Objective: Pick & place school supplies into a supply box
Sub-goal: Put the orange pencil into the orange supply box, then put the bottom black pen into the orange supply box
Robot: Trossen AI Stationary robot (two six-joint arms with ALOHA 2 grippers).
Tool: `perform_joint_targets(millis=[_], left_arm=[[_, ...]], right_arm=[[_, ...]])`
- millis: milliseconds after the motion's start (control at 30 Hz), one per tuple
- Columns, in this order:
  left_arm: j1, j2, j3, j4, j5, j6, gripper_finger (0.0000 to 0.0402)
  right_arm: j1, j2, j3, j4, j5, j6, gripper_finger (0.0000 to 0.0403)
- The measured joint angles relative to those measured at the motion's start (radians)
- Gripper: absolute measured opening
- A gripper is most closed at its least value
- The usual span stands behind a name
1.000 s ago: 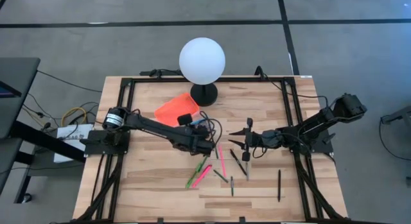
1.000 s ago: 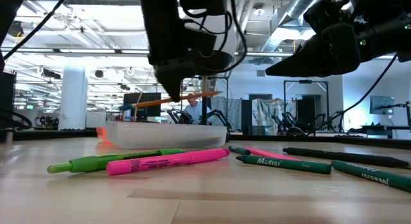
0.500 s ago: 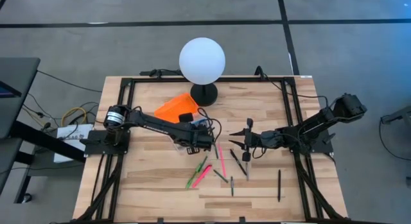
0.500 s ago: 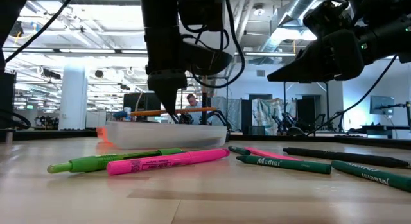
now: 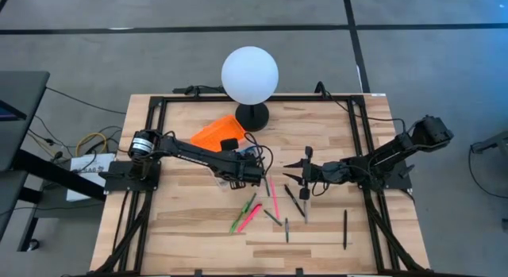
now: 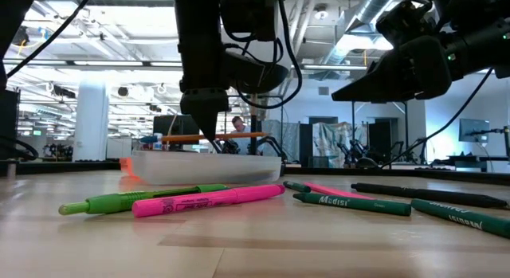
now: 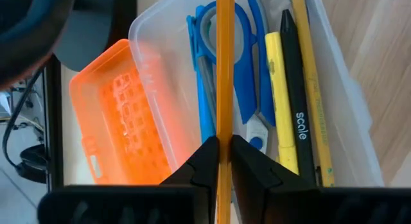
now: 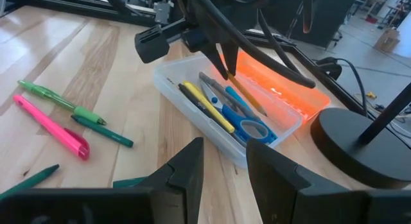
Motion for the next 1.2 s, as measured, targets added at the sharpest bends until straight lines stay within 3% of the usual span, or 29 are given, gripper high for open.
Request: perform_joint_targets(millis=[733,1033,1200], left_arm=[[0.0,0.0,0.0,-0.004,-0.006,0.076,0.0032],[0.0,0.0,0.0,-0.003,-0.016,0.05,0.0121],[0.0,0.0,0.0,-0.041,-0.029,0.007,0.0145]], right_arm=[[0.0,0.0,0.0,0.0,-0.001,0.028,0.0111],[0.0,0.0,0.0,-0.004,-0.001,0.036,0.0111],[0.0,0.0,0.0,-0.04,-0.002,0.095,0.0111]])
